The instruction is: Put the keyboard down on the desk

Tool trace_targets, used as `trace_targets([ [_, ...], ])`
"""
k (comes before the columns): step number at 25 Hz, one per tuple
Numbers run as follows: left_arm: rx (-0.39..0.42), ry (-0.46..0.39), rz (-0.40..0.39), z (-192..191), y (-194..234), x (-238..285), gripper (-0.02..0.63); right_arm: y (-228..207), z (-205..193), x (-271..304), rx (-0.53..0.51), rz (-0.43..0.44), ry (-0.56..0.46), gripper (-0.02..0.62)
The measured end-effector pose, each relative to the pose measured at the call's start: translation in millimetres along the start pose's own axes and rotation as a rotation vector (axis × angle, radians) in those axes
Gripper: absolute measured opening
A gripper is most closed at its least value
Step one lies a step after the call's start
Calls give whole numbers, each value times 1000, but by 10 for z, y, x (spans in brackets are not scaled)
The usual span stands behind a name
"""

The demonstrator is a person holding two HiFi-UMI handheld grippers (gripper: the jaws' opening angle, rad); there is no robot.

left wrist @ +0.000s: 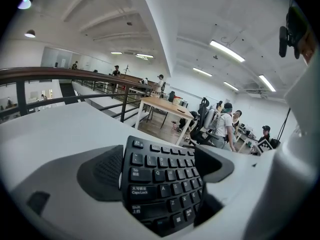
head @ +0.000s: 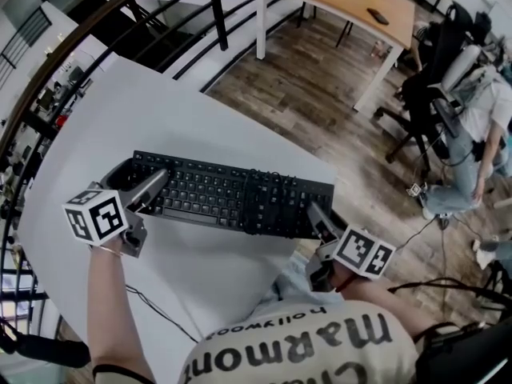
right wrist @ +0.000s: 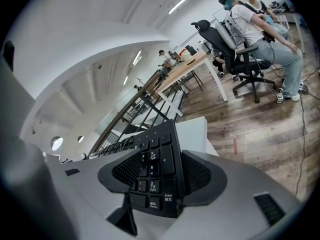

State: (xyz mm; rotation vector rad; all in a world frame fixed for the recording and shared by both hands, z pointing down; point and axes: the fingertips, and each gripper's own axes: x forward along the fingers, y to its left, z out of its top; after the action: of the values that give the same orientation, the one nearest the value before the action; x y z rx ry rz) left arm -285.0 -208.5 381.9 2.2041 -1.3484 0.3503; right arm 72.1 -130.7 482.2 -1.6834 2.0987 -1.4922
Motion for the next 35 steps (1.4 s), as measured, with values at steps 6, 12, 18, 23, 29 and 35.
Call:
trace_targets([
  [6,3,56,3,17,128,265,446,-29,47,127,38,-27,53,261],
  [12,-3,109,-3,-10,263,549,443,-90,48,277,64,-52,114,261],
  [18,-10,147,7,-74,412,732,442,-121,29,430,83,-64,166,261],
  [23,-28,169,30,-115,555,866,385,-136,1,485,99,-72,203,258],
  [29,-44,211,23,-220,663,974,375,-131,-77,491,114,-97,235,258],
  [35,-38,242,28,-307,737,1077,370,-148,-136,498,127,-120,266,256],
])
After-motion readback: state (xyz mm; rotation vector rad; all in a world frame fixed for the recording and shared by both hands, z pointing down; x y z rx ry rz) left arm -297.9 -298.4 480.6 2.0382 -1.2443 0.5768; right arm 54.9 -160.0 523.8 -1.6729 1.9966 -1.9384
